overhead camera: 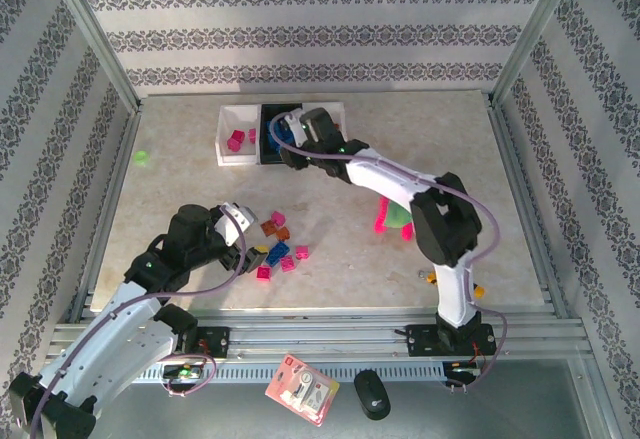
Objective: Sort the legos into containers by color
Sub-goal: Place the lego in the container.
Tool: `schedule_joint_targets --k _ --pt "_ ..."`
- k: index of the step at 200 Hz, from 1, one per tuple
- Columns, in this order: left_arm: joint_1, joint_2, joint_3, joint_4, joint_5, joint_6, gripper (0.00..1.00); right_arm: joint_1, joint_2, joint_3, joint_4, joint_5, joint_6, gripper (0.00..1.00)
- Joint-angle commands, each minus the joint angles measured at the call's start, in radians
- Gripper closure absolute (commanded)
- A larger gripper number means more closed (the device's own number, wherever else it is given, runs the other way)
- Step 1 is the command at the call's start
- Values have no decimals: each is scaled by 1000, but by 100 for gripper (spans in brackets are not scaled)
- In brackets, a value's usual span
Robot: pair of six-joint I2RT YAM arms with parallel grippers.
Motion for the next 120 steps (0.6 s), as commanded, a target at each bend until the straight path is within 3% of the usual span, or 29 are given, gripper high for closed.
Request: schedule_joint_targets --k 1,43,75,95,120 --pt "-5 -2 -7 35 7 -36 1 -15 115 144 -5 32 0 68" --pt "-5 12 -25 64 -97 -114 1 -27 271 345 -16 114 -46 65" --pt "-5 51 -5 58 -196 -198 1 -34 314 440 -37 91 -58 39" --pt "-3 87 42 23 -242 -259 0 -35 258 399 -30 68 -61 27" --pt "-4 156 110 -28 -284 -410 4 -33 108 223 30 45 -52 22"
